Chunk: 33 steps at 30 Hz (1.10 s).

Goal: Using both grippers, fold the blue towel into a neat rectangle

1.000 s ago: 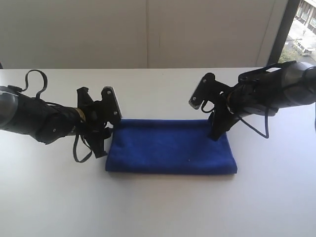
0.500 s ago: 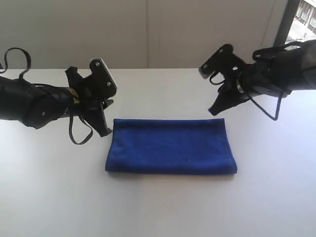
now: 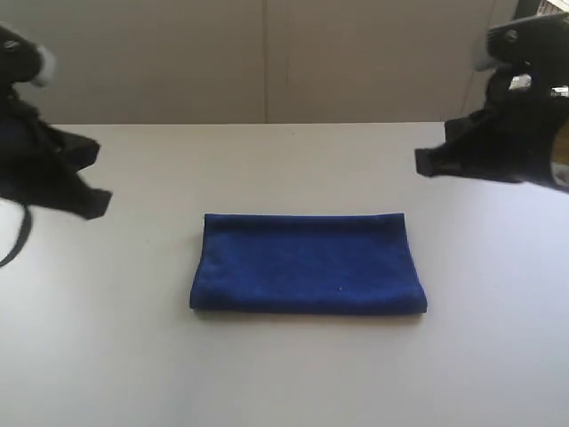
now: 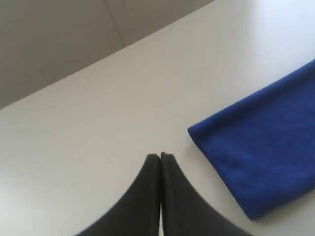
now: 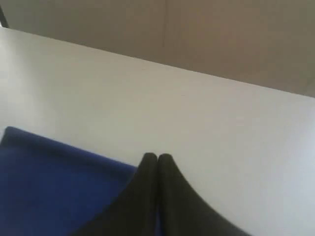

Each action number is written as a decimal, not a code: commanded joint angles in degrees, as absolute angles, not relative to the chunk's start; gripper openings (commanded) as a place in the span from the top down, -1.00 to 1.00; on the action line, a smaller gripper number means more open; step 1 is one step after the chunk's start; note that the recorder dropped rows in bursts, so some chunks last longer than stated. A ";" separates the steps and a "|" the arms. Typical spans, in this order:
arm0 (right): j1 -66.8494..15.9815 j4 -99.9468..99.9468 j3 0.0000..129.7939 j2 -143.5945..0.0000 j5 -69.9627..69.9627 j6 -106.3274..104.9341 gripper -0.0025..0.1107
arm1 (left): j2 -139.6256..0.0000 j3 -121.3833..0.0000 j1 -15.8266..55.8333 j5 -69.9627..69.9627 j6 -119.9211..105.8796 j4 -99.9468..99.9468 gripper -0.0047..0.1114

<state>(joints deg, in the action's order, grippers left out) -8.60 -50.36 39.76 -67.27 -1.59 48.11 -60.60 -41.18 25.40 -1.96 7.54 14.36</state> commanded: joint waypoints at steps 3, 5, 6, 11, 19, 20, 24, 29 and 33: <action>-8.01 -50.54 22.84 -46.42 -2.26 52.74 0.96 | -35.83 -22.58 25.30 -0.59 15.89 13.75 0.92; -8.01 -50.54 18.79 -40.52 1.58 54.31 0.96 | -29.05 -18.13 25.30 1.43 17.48 13.75 0.92; -8.01 -50.54 17.28 -38.17 2.81 54.40 0.96 | -25.54 -15.96 25.30 3.07 18.26 13.75 0.92; -8.01 -49.09 8.37 -23.61 3.88 57.28 0.96 | -9.34 -7.52 25.30 7.62 23.07 12.85 0.92; -8.01 -48.19 0.00 -13.63 4.38 57.28 0.96 | -0.41 0.00 25.30 11.46 22.06 12.85 0.92; -8.01 -48.19 0.00 -13.63 4.24 57.28 0.96 | -0.41 0.00 25.30 10.76 22.06 12.85 0.92; -8.01 -48.19 0.00 -13.63 5.43 57.28 0.96 | -0.41 0.00 25.30 10.38 22.06 12.85 0.92; -8.01 -48.19 0.00 -13.63 6.21 57.28 0.96 | -0.41 0.00 25.30 10.55 22.06 12.85 0.92; -8.01 -48.19 0.00 -13.63 6.21 57.28 0.96 | -0.41 0.00 25.30 10.55 21.97 13.35 0.92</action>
